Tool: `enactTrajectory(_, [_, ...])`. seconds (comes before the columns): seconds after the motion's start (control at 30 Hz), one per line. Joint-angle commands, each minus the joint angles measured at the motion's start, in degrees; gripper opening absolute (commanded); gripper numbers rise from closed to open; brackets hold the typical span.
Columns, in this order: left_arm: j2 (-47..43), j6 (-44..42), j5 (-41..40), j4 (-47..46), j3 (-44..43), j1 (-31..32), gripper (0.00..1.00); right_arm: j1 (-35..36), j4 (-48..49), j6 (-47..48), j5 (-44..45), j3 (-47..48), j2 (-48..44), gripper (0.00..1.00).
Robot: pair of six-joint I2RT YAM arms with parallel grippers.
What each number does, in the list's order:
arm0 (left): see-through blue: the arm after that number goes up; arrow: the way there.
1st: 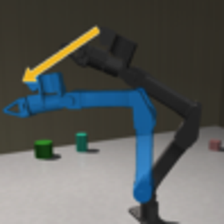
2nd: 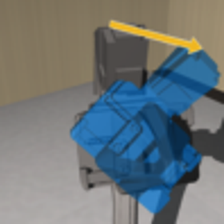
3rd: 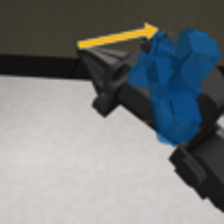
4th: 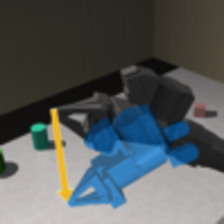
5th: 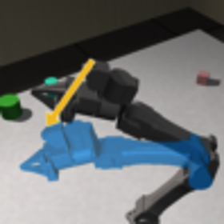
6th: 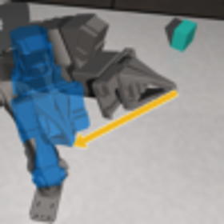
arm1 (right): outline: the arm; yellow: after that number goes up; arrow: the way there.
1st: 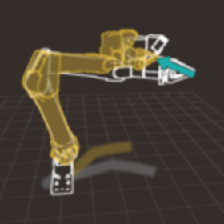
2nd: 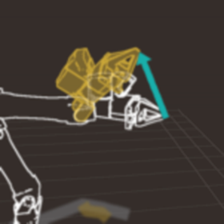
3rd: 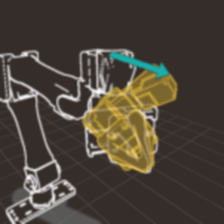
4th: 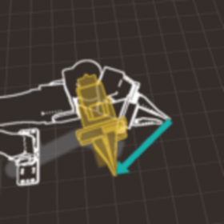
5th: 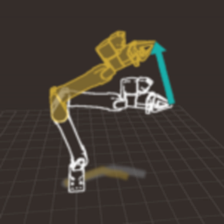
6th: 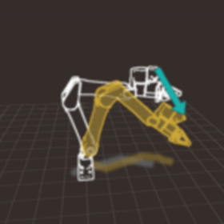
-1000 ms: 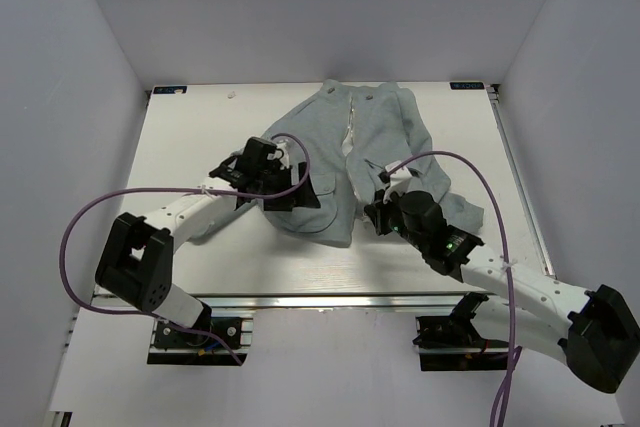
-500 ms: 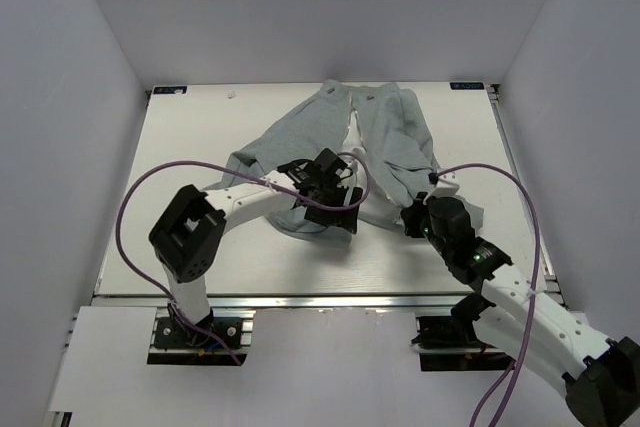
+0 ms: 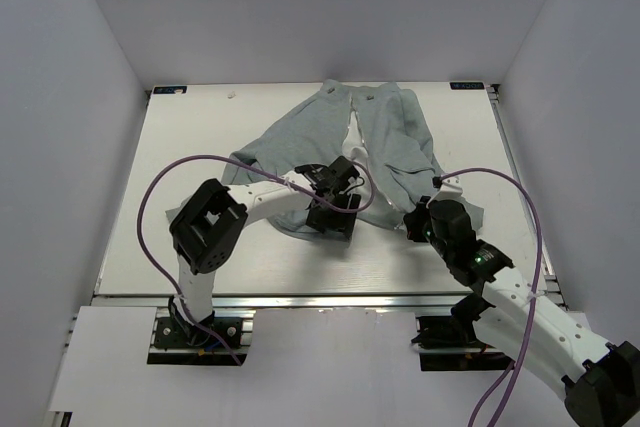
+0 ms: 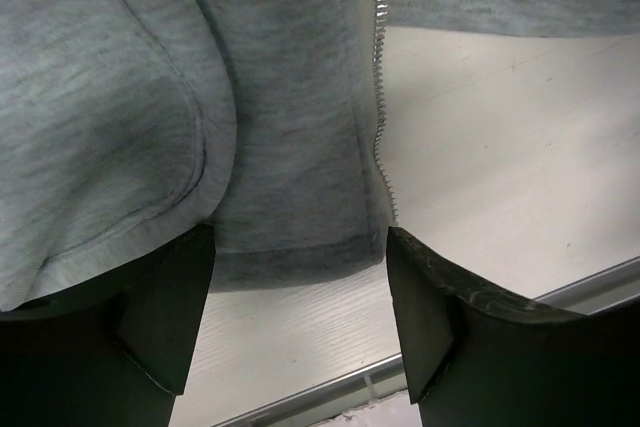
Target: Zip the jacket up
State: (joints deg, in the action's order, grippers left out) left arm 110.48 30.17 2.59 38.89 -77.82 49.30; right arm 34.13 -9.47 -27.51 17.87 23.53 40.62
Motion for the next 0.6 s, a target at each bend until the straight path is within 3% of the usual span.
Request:
enactTrajectory(0.0, [0.79,2.69,-1.8,1.44,-2.42,0.97,0.79,-0.2,-0.28,-0.79,0.68,-0.5,-0.89,0.0])
enactTrajectory(0.13, [1.49,5.85,-5.04,1.89,-2.69,1.76,0.8,-0.29,-0.81,-1.14,1.46,-0.94,-1.25,0.0])
enactTrajectory(0.43, [4.57,8.76,-9.18,2.86,-2.95,2.56,0.63,-0.2,-1.69,-1.23,2.43,-1.47,-2.04,0.0])
enactTrajectory(0.57, [6.24,8.59,-9.97,3.29,-4.18,3.87,0.61,-0.2,-2.13,-1.67,2.79,-1.73,-2.04,0.0])
